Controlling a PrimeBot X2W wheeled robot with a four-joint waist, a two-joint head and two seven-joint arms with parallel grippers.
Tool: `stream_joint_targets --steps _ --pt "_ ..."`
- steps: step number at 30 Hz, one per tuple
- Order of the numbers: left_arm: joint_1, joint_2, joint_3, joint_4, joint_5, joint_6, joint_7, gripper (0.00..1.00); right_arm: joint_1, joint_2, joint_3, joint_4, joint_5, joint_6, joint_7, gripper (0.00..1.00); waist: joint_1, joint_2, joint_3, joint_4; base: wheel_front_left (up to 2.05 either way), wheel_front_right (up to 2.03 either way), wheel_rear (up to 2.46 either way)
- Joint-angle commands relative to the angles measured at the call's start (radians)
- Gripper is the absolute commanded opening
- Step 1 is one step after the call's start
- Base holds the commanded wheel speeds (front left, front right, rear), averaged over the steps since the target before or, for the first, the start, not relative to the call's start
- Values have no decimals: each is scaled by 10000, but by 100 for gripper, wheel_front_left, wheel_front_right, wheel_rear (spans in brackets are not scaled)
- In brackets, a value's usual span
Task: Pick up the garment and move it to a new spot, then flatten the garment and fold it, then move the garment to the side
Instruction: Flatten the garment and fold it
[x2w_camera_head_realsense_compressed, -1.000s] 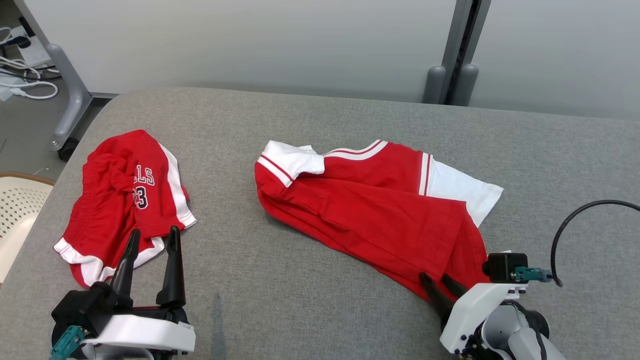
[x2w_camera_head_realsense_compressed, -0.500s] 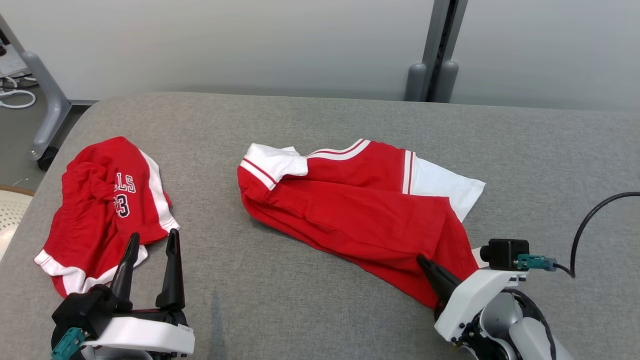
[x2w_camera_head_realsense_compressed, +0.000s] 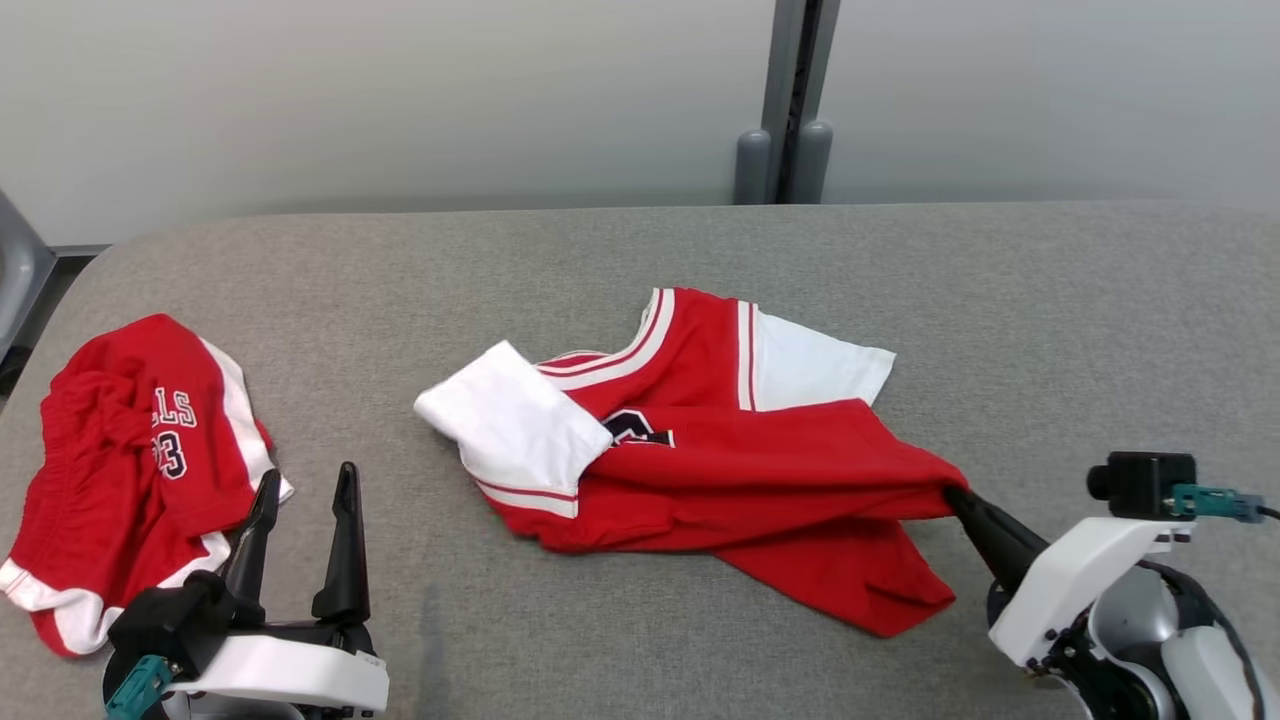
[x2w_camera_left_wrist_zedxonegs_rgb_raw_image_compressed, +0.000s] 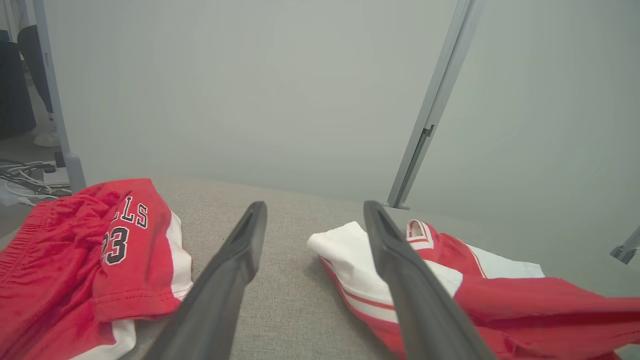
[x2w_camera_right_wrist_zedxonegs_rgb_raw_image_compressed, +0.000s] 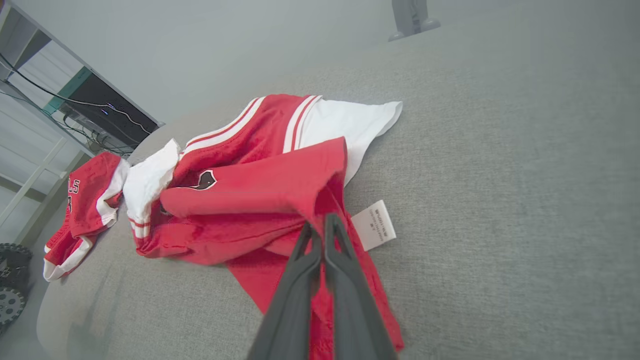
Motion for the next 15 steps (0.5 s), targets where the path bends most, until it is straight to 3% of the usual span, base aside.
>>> stream_joint_targets --steps 1,7,15 --pt "-74 38 26 34 72 -55 -46 100 163 -174 -234 -178 -16 23 73 0 0 -1 -9 -130 0 0 0" --pt "-174 86 -82 280 27 -96 -17 100 460 -405 -942 -281 -506 23 126 0 0 -1 15 -302 0 0 0" --pt "-318 132 -194 494 -25 -85 51 100 676 -280 -1411 531 -1752 23 11 0 0 -1 21 -336 0 0 0"
